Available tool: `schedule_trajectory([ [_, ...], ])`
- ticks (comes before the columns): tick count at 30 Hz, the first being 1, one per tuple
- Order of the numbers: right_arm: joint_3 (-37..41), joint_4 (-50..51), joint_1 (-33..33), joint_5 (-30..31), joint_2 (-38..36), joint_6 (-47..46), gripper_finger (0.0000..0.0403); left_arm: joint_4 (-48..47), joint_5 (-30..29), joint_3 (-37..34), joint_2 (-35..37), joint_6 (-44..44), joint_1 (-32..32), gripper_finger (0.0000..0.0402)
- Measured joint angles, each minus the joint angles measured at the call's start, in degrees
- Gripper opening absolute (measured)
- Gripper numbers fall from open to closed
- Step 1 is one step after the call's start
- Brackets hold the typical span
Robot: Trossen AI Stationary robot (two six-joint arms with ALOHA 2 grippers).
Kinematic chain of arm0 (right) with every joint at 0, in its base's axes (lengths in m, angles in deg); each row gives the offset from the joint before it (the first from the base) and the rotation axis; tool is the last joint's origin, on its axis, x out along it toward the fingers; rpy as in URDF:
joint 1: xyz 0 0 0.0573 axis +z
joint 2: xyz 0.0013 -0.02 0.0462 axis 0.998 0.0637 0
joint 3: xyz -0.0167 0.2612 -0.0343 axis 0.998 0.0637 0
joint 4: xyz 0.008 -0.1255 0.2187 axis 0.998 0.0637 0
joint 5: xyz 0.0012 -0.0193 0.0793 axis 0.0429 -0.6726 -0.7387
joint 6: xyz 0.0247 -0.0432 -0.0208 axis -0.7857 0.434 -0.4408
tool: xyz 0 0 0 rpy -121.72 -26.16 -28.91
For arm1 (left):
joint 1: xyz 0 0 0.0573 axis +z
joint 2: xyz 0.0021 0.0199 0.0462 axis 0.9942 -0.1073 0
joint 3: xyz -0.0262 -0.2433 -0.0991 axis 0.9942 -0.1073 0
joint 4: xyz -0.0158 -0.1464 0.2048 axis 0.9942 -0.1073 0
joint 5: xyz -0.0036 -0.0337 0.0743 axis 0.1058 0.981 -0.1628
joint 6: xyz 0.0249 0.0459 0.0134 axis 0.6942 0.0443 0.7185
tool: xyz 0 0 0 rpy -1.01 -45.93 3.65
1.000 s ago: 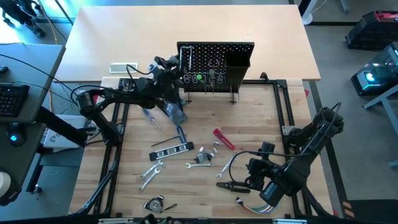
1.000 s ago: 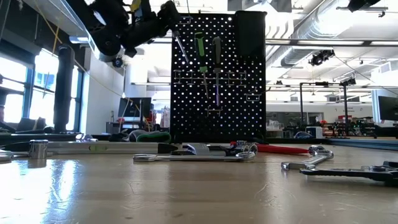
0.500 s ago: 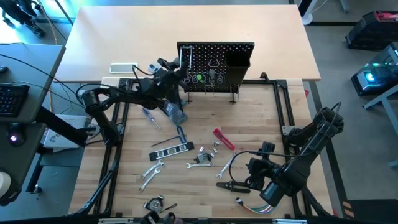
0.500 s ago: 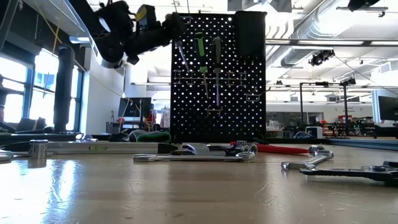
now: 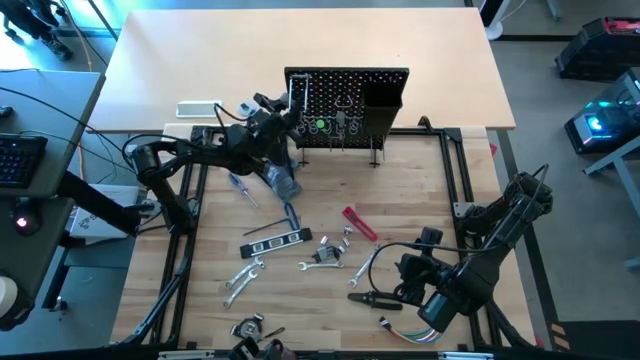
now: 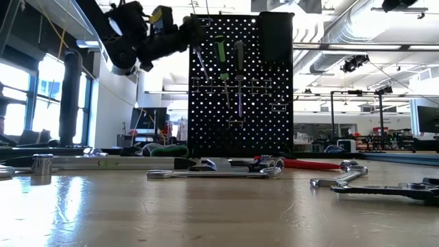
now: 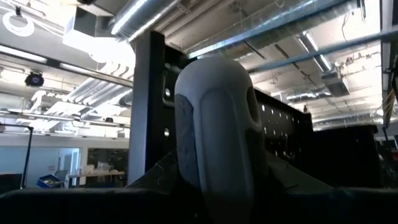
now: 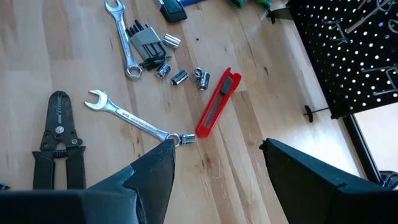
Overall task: Hang tools onto peg board
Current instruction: Hang the gray screwdriver on the pegboard
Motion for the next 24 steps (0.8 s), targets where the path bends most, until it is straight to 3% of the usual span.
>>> schedule_trajectory([
  [13, 0.0, -0.6, 0.2, 0.2, 0.0, -2.0, 0.024, -0.5, 0.2, 2.9, -6.1, 1.2, -0.6, 0.011],
  [24, 0.0, -0.2, -0.1, 0.4, 0.0, -0.5, 0.024, -1.8, 0.4, 3.2, -7.4, 11.9, -3.1, 0.0114],
])
